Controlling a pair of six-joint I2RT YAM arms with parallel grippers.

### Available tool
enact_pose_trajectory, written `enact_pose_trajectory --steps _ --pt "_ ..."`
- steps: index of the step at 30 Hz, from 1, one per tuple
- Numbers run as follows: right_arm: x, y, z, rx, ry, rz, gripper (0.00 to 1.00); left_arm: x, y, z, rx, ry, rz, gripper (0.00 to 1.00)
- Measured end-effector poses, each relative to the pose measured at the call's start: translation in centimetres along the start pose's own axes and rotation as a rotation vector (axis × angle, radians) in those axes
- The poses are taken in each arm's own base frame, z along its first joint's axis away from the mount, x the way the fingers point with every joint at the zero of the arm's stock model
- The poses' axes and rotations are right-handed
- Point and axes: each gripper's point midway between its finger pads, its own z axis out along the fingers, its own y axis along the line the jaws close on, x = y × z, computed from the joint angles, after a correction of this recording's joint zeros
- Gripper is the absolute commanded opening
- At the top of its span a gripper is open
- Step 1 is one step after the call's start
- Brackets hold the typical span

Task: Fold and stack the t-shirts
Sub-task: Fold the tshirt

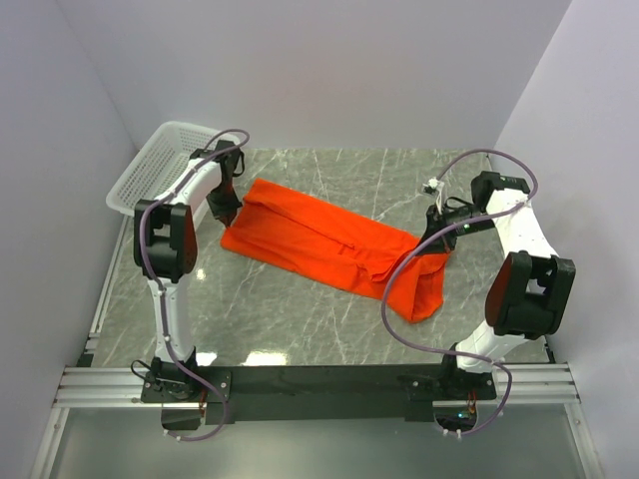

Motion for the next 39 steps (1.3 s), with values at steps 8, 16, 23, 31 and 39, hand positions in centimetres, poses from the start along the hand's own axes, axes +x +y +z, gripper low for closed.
enact_pose_trajectory --steps 8,16,23,31,39 --pt "-1.3 -1.0 -0.7 0.048 -0.004 0.015 0.0 -0.5 -0.8 0.9 -0.009 -0.003 0.007 0.01" --pt "-1.2 -2.9 -0.2 0.056 0.014 0.074 0.0 -1.6 -2.0 -0.1 0.012 -0.052 0.013 0.01" --pt "-1.1 -3.8 0.0 0.067 0.026 0.11 0.0 -2.2 -2.9 0.3 0.02 -0.061 0.016 0.01" --pt "-1.8 -4.8 -0.1 0.091 0.014 0.117 0.0 -1.9 -3.4 2.2 0.003 -0.037 0.034 0.01" --pt "-1.9 -5.4 -0.1 0.115 0.013 0.147 0.0 -1.9 -3.5 2.8 -0.007 -0.035 0.038 0.01"
